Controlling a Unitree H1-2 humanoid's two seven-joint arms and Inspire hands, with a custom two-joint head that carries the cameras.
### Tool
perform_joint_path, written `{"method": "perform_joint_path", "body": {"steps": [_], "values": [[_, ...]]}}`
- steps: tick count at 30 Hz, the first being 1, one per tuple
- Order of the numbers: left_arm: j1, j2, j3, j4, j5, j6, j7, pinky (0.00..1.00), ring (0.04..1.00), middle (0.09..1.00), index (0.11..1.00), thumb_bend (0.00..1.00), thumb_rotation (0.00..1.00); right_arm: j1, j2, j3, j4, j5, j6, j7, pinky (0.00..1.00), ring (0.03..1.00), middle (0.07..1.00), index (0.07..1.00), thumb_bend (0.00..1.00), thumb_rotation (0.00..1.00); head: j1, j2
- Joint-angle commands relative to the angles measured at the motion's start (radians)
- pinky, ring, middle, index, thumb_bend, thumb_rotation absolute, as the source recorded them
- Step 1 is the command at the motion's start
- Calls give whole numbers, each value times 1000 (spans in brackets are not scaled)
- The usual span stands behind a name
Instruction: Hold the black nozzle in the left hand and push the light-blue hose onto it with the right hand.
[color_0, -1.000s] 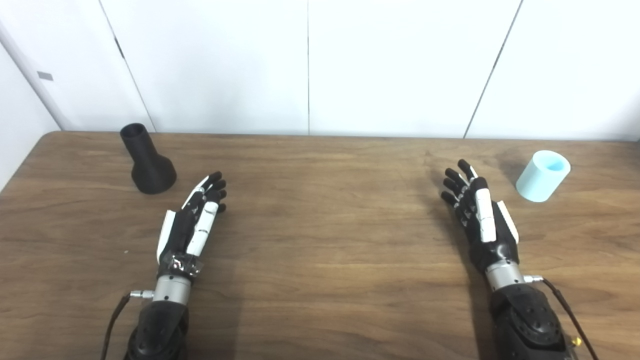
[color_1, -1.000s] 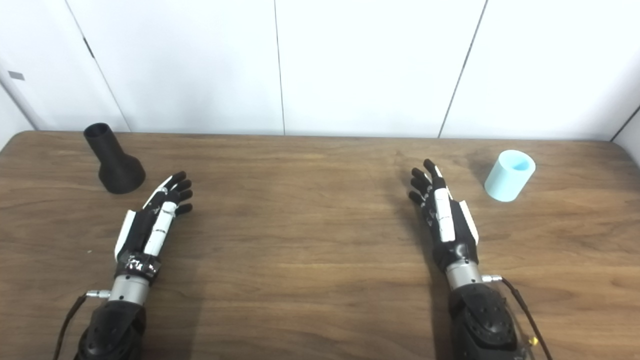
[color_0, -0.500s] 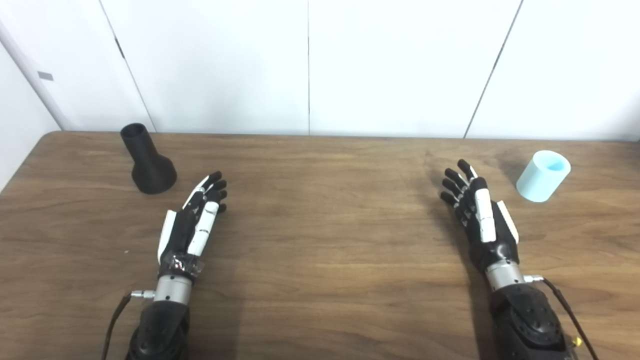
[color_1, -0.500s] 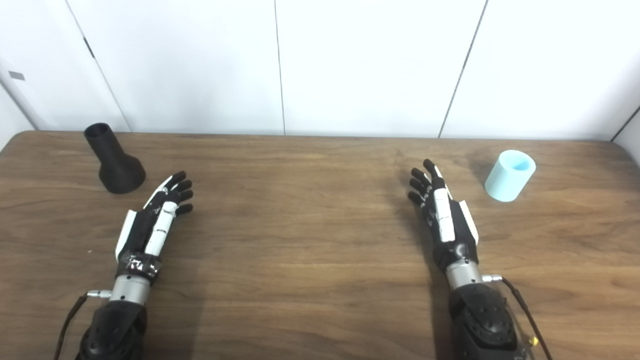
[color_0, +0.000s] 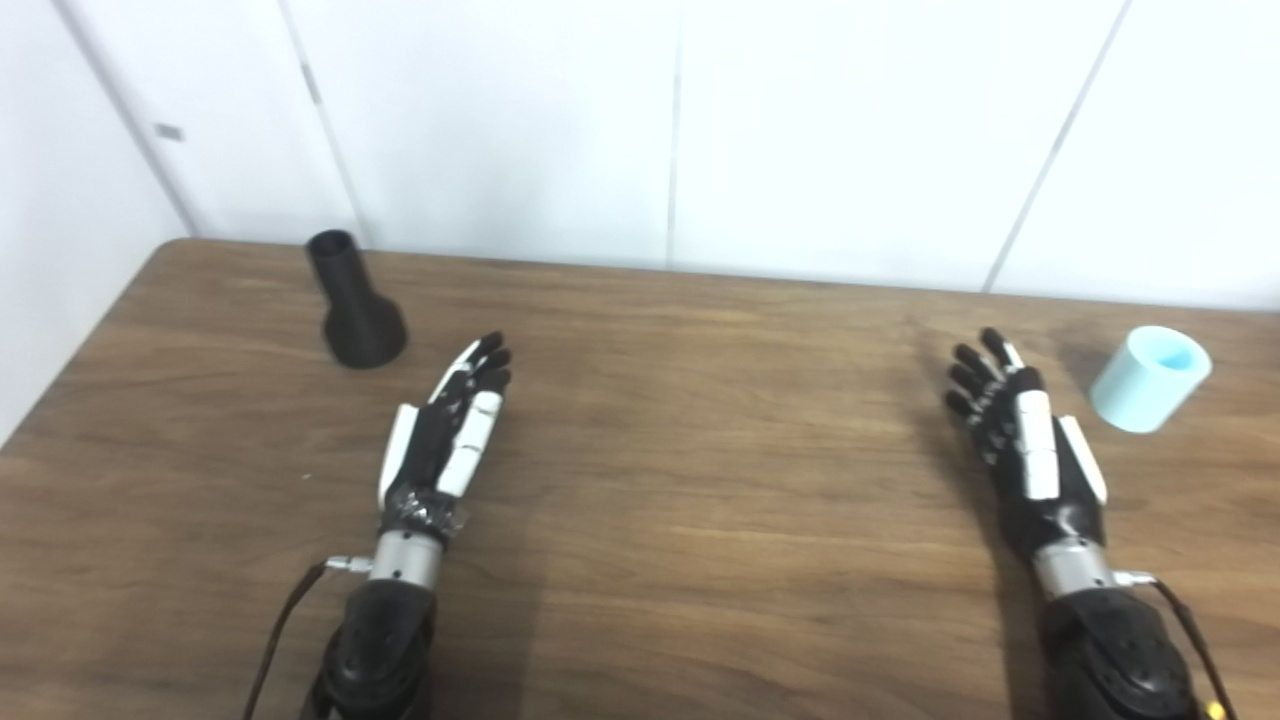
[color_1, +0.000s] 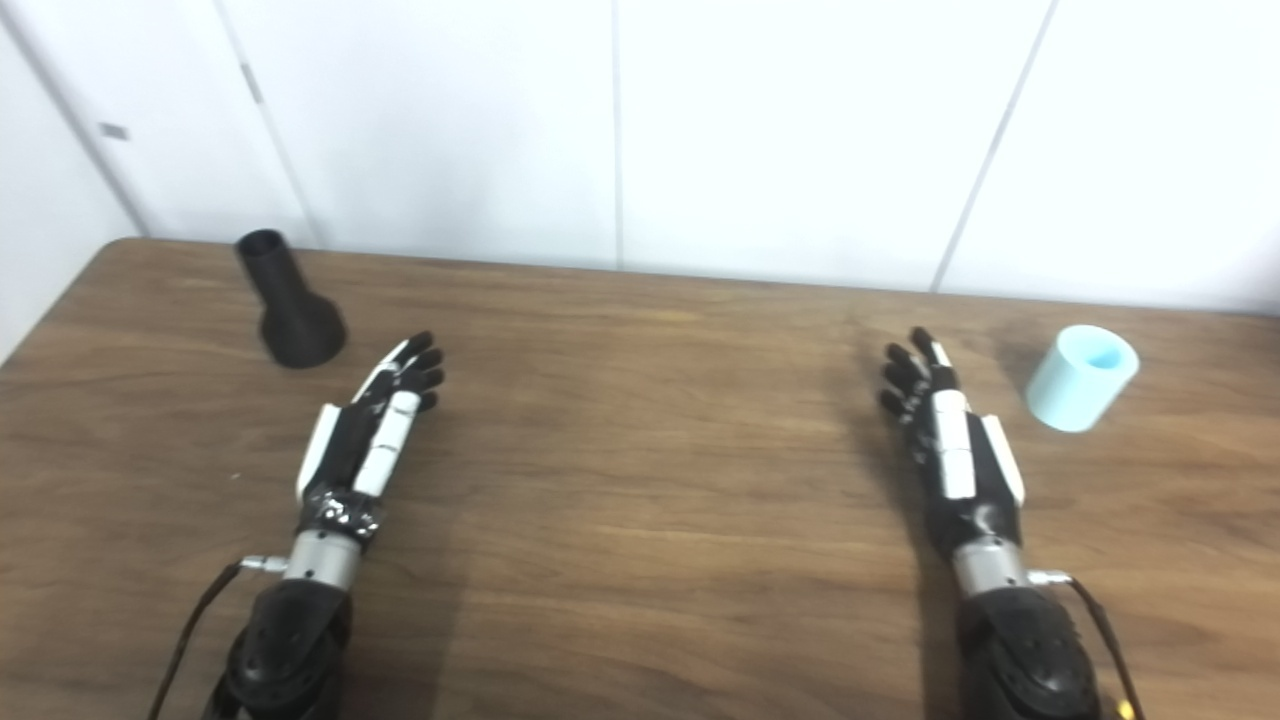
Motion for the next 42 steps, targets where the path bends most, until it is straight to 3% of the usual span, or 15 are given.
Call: {"method": "perform_joint_path", "body": {"steps": [1, 13, 21, 23, 27, 29, 31, 34, 37, 42], "values": [[-12, -13, -10, 13, -1, -23, 7, 873, 875, 891, 914, 434, 772, 7, -18, -6, 30, 6, -53, 19, 918, 939, 931, 981, 455, 1000, 10, -8], [-18, -37, -22, 57, 11, -59, 18, 886, 891, 898, 924, 336, 736, -6, -33, -13, 80, 36, -85, 50, 915, 951, 943, 994, 458, 1000, 81, -60], [-15, -34, -33, 64, 56, -74, 43, 836, 865, 885, 911, 316, 689, -3, -28, -16, 60, 51, -67, 54, 943, 967, 954, 1000, 415, 1000, 85, -67], [-13, -34, -32, 55, 79, -60, 57, 820, 858, 881, 908, 340, 676, 1, -27, -14, 50, 40, -63, 45, 941, 964, 951, 999, 414, 1000, 86, -68], [-8, -40, -21, 16, 136, -36, 109, 785, 836, 857, 885, 455, 429, 6, -23, -9, 32, 29, -54, 34, 946, 964, 951, 1000, 398, 1000, 87, -68], [-5, -44, -15, -6, 168, -27, 137, 794, 834, 852, 881, 500, 364, 8, -22, -6, 26, 28, -51, 33, 949, 966, 953, 1000, 400, 1000, 84, -69], [-3, -53, -4, -45, 202, -4, 167, 799, 823, 838, 866, 608, 237, 9, -20, -5, 23, 28, -50, 32, 941, 965, 954, 1000, 408, 1000, 82, -68], [-2, -37, 1, -92, 254, -8, 190, 751, 786, 818, 860, 710, 117, 9, -17, -8, 16, 38, -38, 35, 941, 969, 956, 1000, 414, 1000, 82, -68], [-5, -15, 17, -164, 293, 31, 189, 710, 755, 796, 855, 774, 86, 10, -15, -8, 11, 37, -33, 35, 939, 968, 956, 1000, 424, 1000, 83, -69], [-14, 24, 53, -275, 324, 104, 172, 753, 768, 803, 867, 844, 66, 11, -15, -8, 6, 32, -33, 33, 927, 958, 952, 993, 433, 1000, 80, -65]]}}
